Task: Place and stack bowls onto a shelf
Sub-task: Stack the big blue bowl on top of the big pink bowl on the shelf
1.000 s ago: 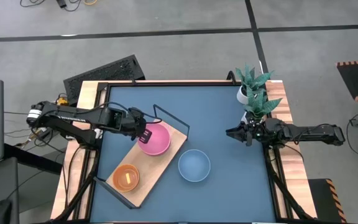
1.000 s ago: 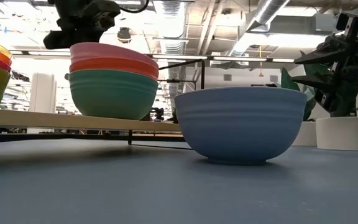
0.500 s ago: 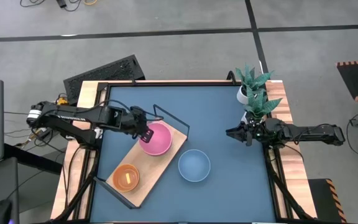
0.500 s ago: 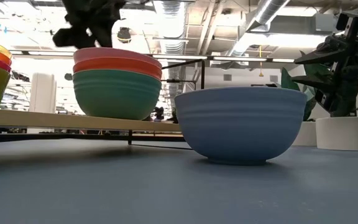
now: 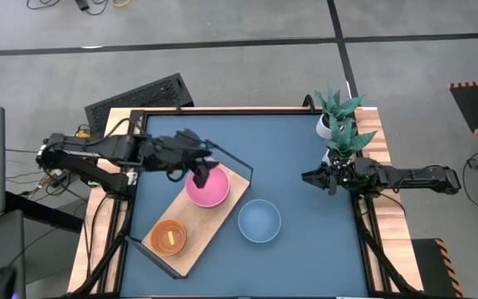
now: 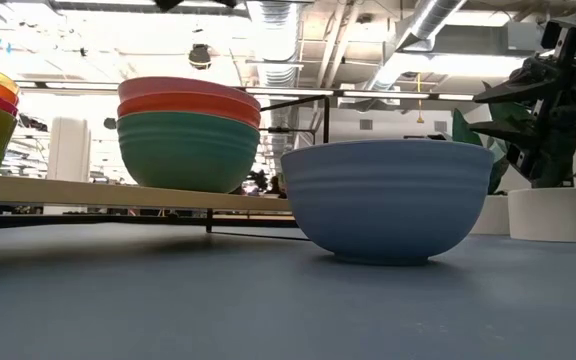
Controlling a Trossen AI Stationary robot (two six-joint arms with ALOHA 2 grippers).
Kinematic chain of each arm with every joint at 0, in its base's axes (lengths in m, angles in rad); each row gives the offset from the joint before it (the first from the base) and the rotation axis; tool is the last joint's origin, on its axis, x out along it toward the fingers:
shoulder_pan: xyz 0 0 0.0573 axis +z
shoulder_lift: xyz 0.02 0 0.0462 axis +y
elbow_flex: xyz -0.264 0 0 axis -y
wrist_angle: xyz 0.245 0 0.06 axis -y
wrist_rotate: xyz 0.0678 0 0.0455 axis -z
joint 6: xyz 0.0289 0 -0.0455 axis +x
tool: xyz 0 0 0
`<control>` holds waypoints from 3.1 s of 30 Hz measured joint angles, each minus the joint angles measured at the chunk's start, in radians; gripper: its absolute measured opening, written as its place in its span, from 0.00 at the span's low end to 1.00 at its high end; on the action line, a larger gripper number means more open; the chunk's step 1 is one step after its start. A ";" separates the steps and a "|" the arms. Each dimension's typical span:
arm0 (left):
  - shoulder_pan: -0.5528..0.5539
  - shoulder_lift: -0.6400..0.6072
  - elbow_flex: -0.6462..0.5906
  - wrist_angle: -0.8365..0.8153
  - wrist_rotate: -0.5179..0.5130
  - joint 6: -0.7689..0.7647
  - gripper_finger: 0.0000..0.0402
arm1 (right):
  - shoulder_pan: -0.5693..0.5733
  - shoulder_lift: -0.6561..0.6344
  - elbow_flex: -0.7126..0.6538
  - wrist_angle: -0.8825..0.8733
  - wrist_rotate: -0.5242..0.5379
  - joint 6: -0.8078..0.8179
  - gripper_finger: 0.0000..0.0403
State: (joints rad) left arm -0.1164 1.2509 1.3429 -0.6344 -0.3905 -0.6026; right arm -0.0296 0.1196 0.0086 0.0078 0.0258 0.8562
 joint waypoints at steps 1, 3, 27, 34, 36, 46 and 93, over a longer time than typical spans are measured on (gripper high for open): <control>-0.016 0.020 0.000 0.027 0.000 0.038 0.51 | 0.000 0.000 0.000 0.000 0.000 0.000 0.47; -0.043 0.063 0.000 0.096 0.002 0.106 0.51 | 0.000 0.000 0.000 0.000 0.000 0.000 0.47; -0.266 0.732 0.342 0.084 0.230 0.652 0.51 | -0.004 0.006 0.000 -0.003 -0.016 0.037 0.47; -0.267 0.766 0.337 0.093 0.230 0.620 0.51 | -0.003 0.006 0.000 -0.003 -0.020 0.036 0.47; -0.267 0.765 0.317 0.119 0.229 0.639 0.51 | -0.003 0.006 0.000 -0.003 -0.023 0.036 0.47; -0.268 0.829 0.286 0.128 0.226 0.607 0.51 | -0.003 0.005 0.000 -0.002 -0.027 0.028 0.47; -0.253 0.805 0.967 -0.847 -0.060 0.553 0.00 | 0.001 0.007 0.000 -0.001 -0.019 0.075 0.47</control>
State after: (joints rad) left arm -0.3695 2.0563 2.3096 -1.4813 -0.4505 -0.0499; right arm -0.0284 0.1269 0.0086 0.0067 0.0064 0.9312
